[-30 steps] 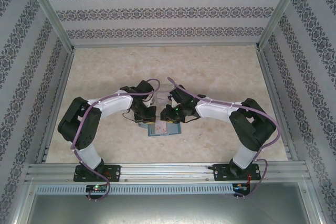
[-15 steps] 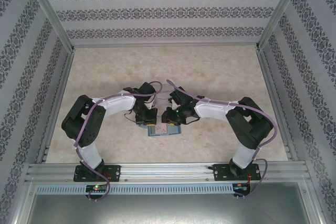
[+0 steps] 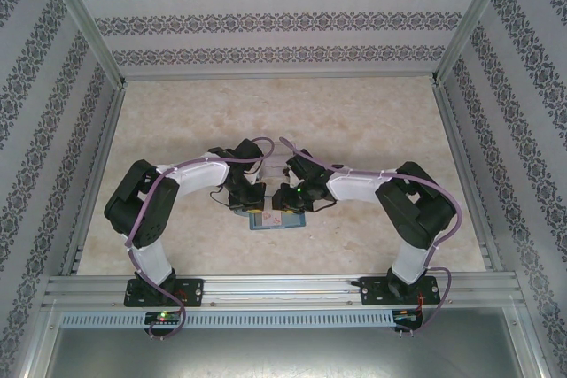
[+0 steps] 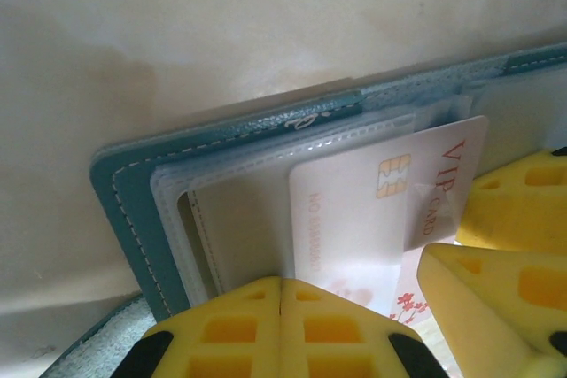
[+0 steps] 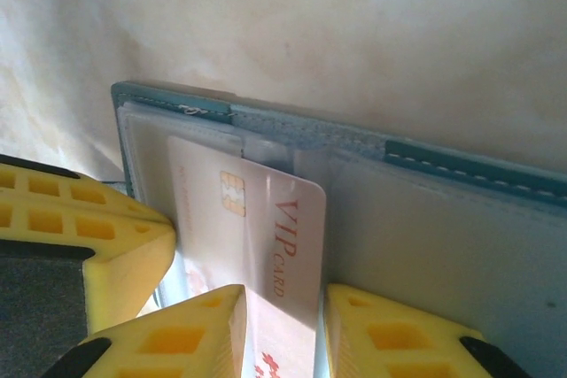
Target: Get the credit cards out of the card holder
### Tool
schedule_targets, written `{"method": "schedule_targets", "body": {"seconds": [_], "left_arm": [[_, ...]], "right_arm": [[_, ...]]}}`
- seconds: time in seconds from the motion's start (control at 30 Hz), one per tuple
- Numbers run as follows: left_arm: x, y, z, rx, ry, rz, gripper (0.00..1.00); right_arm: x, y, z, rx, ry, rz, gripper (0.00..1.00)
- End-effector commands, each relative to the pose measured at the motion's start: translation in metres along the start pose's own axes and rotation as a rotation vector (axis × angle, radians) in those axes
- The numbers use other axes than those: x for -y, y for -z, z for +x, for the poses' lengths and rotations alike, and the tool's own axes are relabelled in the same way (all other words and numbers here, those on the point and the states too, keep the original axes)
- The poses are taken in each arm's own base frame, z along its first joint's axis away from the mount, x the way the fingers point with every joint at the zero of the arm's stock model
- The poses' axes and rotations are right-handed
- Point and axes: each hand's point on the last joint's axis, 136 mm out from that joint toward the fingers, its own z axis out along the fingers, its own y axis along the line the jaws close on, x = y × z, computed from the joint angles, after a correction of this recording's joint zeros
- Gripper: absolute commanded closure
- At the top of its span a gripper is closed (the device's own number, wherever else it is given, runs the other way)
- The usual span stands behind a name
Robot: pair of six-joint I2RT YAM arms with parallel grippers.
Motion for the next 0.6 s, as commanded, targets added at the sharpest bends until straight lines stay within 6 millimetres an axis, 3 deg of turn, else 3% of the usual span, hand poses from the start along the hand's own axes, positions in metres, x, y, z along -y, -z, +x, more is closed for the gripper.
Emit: {"method": "schedule_targets", "body": {"seconds": [0.0, 0.33, 0.57], "left_arm": [[-0.027, -0.016, 0.02, -0.08, 0.01, -0.119, 0.97], [-0.031, -0.017, 0.021, -0.086, 0.009, -0.136, 0.98], [-0.031, -0.016, 0.021, -0.086, 0.005, -0.135, 0.98]], "right_arm": [[-0.007, 0.006, 0.002, 0.002, -0.001, -0.054, 0.7], [-0.026, 0.016, 0.003, 0.017, 0.014, -0.143, 0.73], [-0.016, 0.01, 0.003, 0.015, -0.005, -0.113, 0.8]]}}
